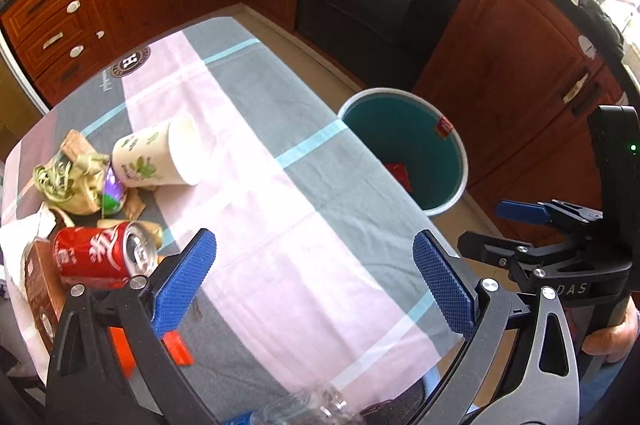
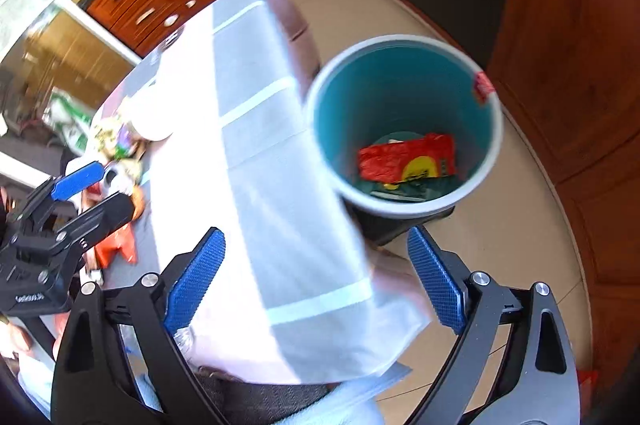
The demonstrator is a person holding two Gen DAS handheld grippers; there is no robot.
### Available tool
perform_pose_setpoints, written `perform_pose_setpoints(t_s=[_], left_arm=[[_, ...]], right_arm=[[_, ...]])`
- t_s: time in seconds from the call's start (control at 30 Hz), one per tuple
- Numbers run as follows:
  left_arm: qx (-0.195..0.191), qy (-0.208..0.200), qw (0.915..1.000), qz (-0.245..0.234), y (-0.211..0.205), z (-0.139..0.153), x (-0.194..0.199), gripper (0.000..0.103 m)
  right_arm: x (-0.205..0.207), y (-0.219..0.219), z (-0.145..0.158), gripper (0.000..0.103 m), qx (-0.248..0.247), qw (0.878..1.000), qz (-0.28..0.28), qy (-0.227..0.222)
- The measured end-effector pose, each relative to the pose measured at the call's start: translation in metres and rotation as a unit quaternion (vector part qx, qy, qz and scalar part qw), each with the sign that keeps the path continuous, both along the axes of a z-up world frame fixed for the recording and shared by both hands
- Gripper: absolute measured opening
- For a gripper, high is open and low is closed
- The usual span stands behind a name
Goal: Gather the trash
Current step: 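Move both tools back toward the table, then grasp the clear blue-labelled water bottle with the right tool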
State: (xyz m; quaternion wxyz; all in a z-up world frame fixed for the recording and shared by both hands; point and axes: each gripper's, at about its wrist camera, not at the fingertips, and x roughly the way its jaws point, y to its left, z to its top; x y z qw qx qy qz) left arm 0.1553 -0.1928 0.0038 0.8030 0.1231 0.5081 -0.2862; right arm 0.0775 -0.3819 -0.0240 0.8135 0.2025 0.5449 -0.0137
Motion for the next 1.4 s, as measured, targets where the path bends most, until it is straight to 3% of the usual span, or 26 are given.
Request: perform_pose_setpoints(t_s=[0.1,0.43,0.8,0.9,1.0,1.03,1.4], left_arm=[[-0.015,-0.009,0.9997,0.015,0.03,0.004,-0.013,0.099],[-0.01,-0.032,0.9974,0.064,0.137,0.011,-0.048,0.099],[0.013,-0.025,0.9939,0.106,0.206,-0.023,-0.074,0.099],[0.021,-0.022,0.9945,0.1,0.21,-0.033,-0.077,0.099],[0.036,-0.024,0.9943,0.097,0.208,-0.044,-0.078,0.099],[0.037,-0.023,0.9945,0.095,0.208,-0.047,-0.077,0.099],[0.046,-0.003,0.9958,0.079,0.192,-0.065,-0.073,0.099]], right_arm=[[-0.009,0.034,0.01,0.089,-0.005,0.999,0.033,-0.004],[-0.046,0.144,0.03,0.089,-0.042,0.988,0.149,0.003],[-0.088,0.235,0.005,0.088,-0.093,0.96,0.263,0.029],[-0.089,0.243,-0.001,0.076,-0.095,0.958,0.268,0.035],[-0.083,0.241,-0.017,0.053,-0.07,0.963,0.254,0.062],[-0.08,0.239,-0.022,0.05,-0.062,0.965,0.247,0.069],[-0.04,0.203,-0.026,0.049,-0.043,0.983,0.17,0.049]])
